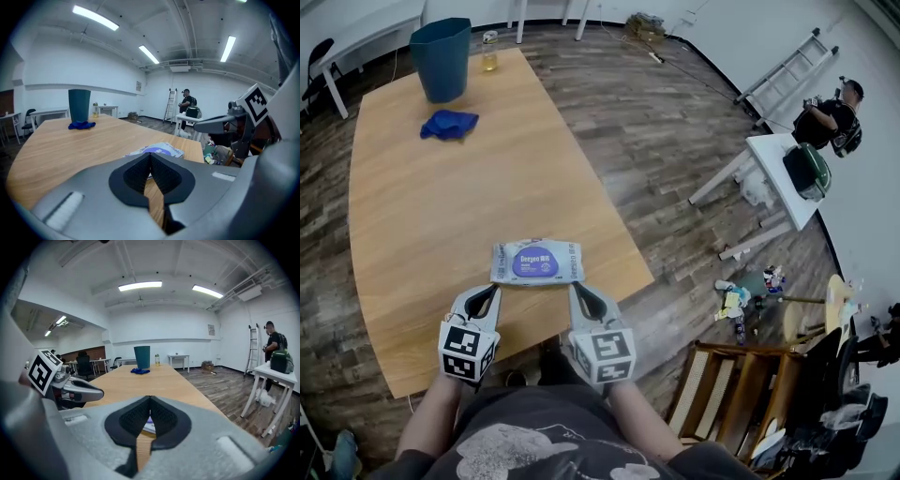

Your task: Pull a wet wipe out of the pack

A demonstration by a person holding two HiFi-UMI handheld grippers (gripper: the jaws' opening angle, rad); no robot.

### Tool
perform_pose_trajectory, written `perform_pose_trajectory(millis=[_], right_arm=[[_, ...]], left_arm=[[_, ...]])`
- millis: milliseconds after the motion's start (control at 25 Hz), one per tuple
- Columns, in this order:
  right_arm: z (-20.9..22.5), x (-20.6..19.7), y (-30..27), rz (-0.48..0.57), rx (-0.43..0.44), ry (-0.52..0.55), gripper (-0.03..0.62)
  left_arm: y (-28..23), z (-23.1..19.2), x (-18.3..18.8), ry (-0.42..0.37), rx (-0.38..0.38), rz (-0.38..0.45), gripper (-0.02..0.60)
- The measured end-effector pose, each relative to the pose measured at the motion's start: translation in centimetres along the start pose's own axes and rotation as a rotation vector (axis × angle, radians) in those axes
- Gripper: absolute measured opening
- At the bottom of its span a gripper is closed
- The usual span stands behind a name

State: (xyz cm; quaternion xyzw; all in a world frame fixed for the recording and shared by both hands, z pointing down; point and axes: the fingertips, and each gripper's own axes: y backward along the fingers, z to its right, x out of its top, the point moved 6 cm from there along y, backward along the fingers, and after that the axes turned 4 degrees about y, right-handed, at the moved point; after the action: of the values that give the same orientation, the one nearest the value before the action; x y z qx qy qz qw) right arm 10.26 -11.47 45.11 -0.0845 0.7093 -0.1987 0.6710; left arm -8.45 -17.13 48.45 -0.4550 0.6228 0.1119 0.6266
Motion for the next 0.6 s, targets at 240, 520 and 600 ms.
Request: perform_pose_trajectory(millis=[240, 520, 600], right_arm=[[1.4, -0.7, -4.2, -0.088, 0.114, 0.075, -0.008], [1.6, -1.8, -8.1, -0.208, 0.267, 0.148, 0.023], [1.4, -2.2, -8.7, -0.233, 0.318, 0.178, 0.053]], left_arm=[[-3.9, -1.2, -1.8, 0.017, 0.016, -0.132, 0.018], [-6.7, -1.7, -3.1, 0.021, 0.045, -0.242, 0.018], [-7.2, -1.7, -3.5, 0.02, 0.06, -0.271, 0.018]])
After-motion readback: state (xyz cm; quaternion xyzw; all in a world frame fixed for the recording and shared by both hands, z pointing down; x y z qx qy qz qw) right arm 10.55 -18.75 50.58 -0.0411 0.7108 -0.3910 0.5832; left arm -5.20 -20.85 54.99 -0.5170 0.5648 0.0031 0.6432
